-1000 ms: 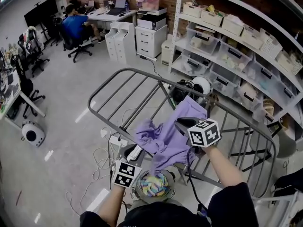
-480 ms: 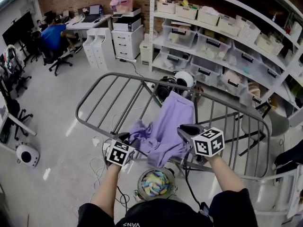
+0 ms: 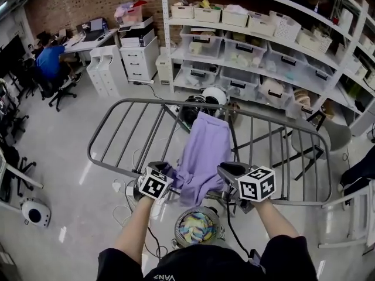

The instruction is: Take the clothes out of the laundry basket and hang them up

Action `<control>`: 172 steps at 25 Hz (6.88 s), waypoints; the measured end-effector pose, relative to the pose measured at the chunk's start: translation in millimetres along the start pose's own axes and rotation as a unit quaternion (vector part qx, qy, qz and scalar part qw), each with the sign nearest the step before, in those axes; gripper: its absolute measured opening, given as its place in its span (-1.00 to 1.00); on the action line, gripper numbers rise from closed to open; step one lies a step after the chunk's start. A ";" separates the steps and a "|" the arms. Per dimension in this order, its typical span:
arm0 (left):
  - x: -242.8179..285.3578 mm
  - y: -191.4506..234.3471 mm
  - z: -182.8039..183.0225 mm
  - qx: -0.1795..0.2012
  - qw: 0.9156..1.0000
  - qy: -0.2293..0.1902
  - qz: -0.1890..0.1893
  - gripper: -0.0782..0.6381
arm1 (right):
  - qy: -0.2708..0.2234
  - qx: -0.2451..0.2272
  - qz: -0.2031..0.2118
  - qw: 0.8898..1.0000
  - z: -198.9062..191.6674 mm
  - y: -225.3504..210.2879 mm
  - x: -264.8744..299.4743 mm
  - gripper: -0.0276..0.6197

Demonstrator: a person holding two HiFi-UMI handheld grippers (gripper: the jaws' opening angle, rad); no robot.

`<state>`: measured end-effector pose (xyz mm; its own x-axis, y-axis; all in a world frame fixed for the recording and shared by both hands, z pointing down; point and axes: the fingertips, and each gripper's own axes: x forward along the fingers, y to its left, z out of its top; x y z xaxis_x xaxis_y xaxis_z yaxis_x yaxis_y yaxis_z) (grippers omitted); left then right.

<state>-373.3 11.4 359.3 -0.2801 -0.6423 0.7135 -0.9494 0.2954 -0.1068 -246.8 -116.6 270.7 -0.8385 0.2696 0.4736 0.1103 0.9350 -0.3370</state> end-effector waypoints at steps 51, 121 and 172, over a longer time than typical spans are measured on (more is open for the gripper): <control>-214.5 -268.4 -126.8 -0.016 0.986 -0.161 -0.045 -0.38 | -0.127 0.069 -0.162 0.976 -257.2 162.7 -209.5 -0.65; 375.1 -359.2 -636.9 0.455 0.780 0.298 -0.308 -0.16 | -0.066 0.333 -0.329 0.881 -723.0 65.3 23.9 -0.09; 25.7 -312.8 -233.0 0.143 0.931 -0.022 -0.335 -0.73 | 0.048 0.111 -0.226 0.967 -569.7 76.0 23.0 -0.11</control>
<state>-50.3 67.3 572.4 0.3896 -0.6448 0.6576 -0.9102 -0.3784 0.1683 46.3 91.8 719.6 -0.7192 -0.1240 0.6836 -0.3818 0.8926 -0.2398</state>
